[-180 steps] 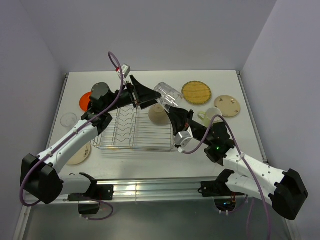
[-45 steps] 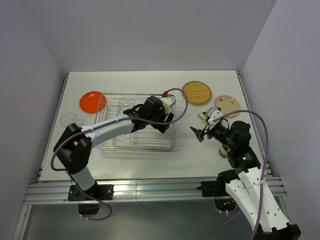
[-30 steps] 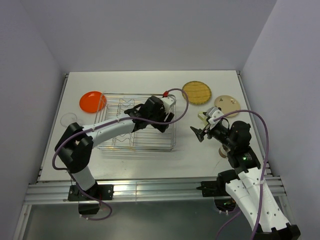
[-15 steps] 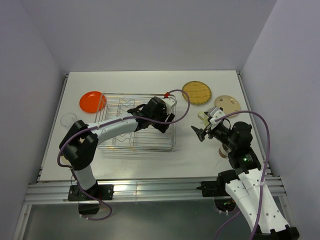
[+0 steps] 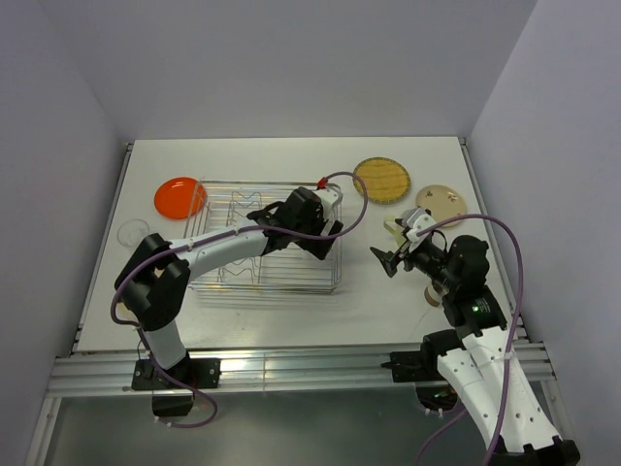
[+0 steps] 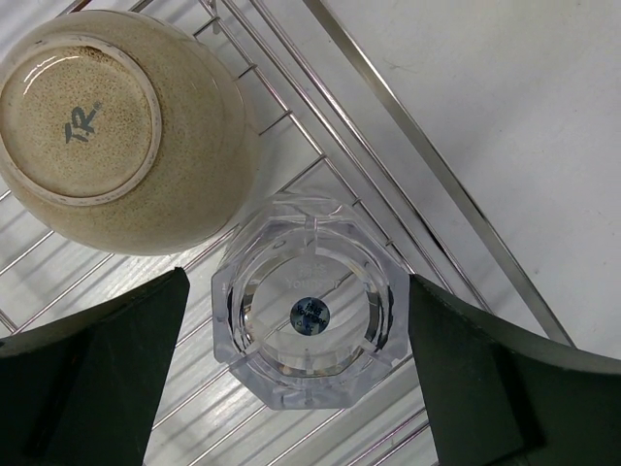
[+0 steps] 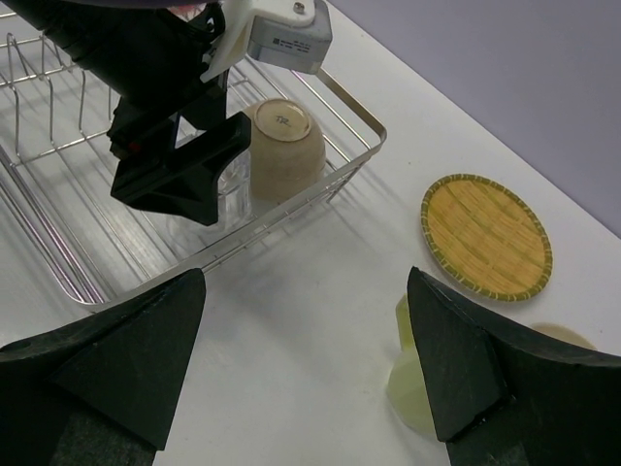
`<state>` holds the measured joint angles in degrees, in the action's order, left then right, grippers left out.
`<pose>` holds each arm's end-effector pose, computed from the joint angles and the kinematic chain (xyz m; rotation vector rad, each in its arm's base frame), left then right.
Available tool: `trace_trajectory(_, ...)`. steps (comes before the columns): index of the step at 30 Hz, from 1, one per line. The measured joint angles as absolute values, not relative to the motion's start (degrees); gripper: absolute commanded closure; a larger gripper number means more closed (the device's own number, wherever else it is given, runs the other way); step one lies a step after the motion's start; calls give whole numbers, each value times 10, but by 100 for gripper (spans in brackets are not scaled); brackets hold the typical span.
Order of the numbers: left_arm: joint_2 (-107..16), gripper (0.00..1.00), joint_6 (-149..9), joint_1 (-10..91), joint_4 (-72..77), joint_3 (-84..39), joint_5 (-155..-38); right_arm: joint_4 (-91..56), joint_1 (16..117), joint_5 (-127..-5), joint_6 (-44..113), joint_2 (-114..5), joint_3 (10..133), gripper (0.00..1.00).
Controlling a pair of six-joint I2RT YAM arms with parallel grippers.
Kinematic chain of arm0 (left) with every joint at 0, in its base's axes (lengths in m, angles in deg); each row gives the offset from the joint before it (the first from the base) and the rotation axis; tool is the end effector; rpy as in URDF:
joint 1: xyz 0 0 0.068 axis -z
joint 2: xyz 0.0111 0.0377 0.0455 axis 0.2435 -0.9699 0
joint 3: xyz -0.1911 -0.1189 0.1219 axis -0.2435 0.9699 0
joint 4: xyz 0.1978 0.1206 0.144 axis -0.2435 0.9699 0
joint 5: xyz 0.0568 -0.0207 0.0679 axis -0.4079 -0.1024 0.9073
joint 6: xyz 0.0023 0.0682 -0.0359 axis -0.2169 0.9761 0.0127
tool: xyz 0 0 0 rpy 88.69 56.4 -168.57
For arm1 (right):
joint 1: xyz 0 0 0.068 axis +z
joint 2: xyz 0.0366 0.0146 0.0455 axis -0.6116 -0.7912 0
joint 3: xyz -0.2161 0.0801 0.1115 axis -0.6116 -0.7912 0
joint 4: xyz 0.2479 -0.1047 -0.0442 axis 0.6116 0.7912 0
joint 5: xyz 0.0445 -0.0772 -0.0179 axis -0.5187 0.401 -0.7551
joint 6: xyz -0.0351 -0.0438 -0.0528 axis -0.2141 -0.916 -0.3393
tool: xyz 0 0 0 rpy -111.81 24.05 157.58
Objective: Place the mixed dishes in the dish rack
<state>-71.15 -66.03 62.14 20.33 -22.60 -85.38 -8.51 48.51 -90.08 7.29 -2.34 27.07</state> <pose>0.2838 -0.3108 0.1883 0.7981 2.2386 -0.4176 0.1787 0.0687 0.2851 -0.8317 1.4795 0.3387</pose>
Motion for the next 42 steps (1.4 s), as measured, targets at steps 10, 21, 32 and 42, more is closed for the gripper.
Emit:
trace_trajectory(10, -668, 1, -682, 621, 207, -235, -848, -59, 467, -912, 72, -54, 276, 8)
trace_trajectory(21, -458, 1, -748, 618, 194, -205, -788, 75, 386, -924, 5, -243, 436, 30)
trace_trajectory(32, -256, 1, -871, 608, 154, -45, -799, 212, 384, -840, -136, -388, 519, 40)
trace_trajectory(42, -214, 1, -922, 608, 153, 2, -803, 226, 384, -777, -185, -457, 530, 43)
